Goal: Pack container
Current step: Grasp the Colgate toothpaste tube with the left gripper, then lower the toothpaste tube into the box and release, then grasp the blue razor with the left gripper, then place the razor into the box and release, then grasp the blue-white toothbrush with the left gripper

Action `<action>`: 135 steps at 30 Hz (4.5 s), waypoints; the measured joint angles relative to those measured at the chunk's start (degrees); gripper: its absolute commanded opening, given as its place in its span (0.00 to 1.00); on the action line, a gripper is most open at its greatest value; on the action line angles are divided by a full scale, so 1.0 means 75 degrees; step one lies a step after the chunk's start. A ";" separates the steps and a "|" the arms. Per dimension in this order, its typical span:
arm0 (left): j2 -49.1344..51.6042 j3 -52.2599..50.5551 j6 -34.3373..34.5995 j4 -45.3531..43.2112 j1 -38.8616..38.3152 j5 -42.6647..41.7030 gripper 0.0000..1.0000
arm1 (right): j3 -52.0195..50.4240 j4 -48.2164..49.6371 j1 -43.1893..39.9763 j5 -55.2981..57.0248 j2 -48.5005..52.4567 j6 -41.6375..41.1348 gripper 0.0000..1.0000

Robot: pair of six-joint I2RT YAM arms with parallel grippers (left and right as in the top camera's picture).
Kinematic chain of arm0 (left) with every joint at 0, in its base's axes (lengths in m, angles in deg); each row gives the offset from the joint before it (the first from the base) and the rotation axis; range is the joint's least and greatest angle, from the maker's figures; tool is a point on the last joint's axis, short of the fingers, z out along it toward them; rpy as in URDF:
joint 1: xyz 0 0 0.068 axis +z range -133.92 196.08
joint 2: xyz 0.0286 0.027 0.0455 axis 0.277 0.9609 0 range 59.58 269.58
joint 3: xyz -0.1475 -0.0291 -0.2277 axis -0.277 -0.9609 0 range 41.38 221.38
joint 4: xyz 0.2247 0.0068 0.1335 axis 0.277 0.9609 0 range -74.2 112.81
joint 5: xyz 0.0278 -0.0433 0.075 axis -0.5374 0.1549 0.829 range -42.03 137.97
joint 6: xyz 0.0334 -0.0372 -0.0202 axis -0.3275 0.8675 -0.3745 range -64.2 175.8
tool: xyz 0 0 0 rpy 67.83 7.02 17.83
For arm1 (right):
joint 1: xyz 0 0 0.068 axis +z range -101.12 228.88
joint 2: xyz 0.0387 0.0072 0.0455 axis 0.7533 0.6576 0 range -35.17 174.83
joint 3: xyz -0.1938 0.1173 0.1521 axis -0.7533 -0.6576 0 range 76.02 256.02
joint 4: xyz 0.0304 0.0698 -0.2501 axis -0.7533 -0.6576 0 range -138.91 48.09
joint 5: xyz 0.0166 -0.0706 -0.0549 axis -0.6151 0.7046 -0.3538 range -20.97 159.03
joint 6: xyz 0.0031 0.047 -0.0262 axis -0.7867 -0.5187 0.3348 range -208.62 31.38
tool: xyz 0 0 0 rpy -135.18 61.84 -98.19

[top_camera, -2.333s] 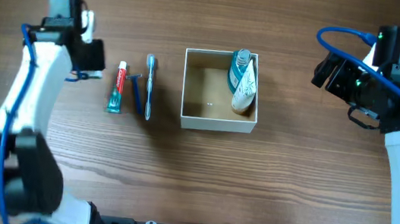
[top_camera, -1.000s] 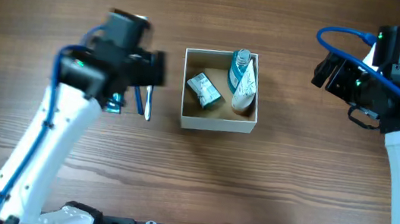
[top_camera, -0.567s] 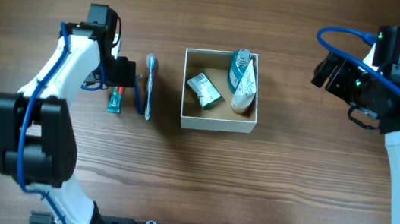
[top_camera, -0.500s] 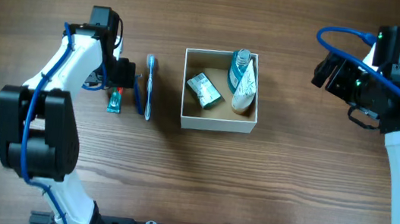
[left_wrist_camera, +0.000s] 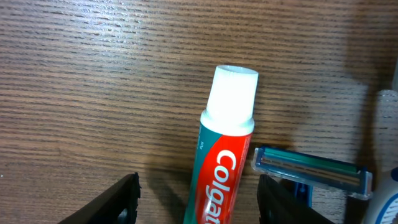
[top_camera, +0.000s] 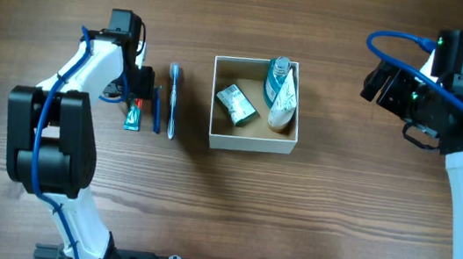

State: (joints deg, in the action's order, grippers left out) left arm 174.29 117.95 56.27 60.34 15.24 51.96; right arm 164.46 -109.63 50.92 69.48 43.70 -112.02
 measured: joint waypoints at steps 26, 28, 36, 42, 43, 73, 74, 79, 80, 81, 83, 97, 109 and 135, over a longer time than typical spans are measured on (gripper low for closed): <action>-0.2355 0.0979 0.1259 0.1903 -0.1046 -0.1594 0.04 | 0.0000 0.0000 0.0000 0.0000 0.0000 0.0000 1.00; -0.2987 0.1058 0.1571 0.1393 -0.2002 -0.1784 0.04 | 0.0000 0.0000 -0.0003 0.0003 0.0000 0.0000 1.00; -0.1947 0.1070 0.2862 -0.0038 -0.4109 -0.1504 0.09 | 0.0000 0.0000 0.0000 0.0000 0.0000 0.0000 1.00; -0.0828 0.1005 0.3427 -0.0143 -0.4220 -0.1343 0.46 | 0.0000 0.0000 0.0000 0.0003 0.0000 0.0000 1.00; -0.0839 0.1003 0.3456 -0.0143 -0.4199 -0.1335 0.51 | 0.0000 0.0000 -0.0003 0.0000 0.0000 0.0000 1.00; 0.0087 0.0052 0.2661 0.0854 -0.0743 -0.0565 0.50 | 0.0000 0.0009 0.0000 0.0003 0.0000 0.0000 1.00; 0.0181 0.0052 0.2652 0.0799 -0.0743 -0.0557 0.39 | 0.0000 0.0009 0.0000 0.0000 0.0000 0.0000 1.00; 0.0204 0.0067 0.2632 0.0734 -0.0734 -0.0498 0.14 | 0.0000 0.0026 0.0000 0.0000 0.0000 0.0000 1.00; 0.0204 0.0067 0.2602 0.0723 -0.0734 -0.0493 0.12 | 0.0000 0.0023 0.0000 0.0000 0.0000 0.0000 1.00; 0.0204 0.0067 0.2582 0.0720 -0.0734 -0.0487 0.09 | 0.0000 0.0026 0.0000 0.0000 0.0000 0.0000 1.00; 0.0204 0.0070 0.2588 0.0740 -0.0734 -0.0501 0.04 | 0.0000 0.0026 0.0000 0.0000 0.0000 0.0000 1.00; -0.2658 -0.0044 0.2605 0.1189 -0.1775 -0.1204 0.04 | 0.0000 0.0029 -0.0003 0.0003 0.0000 0.0000 1.00; -0.1737 -0.0012 0.3308 -0.0863 -0.4395 -0.0691 0.27 | 0.0000 0.0029 0.0000 0.0003 0.0000 0.0000 1.00; -0.0784 0.0367 0.1973 0.0510 -0.1574 -0.0125 0.53 | 0.0000 0.0029 0.0000 0.0003 0.0000 0.0000 1.00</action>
State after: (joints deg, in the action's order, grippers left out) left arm 168.41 120.71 71.07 64.16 3.44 51.02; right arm 164.46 -109.41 50.92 69.50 43.70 -112.02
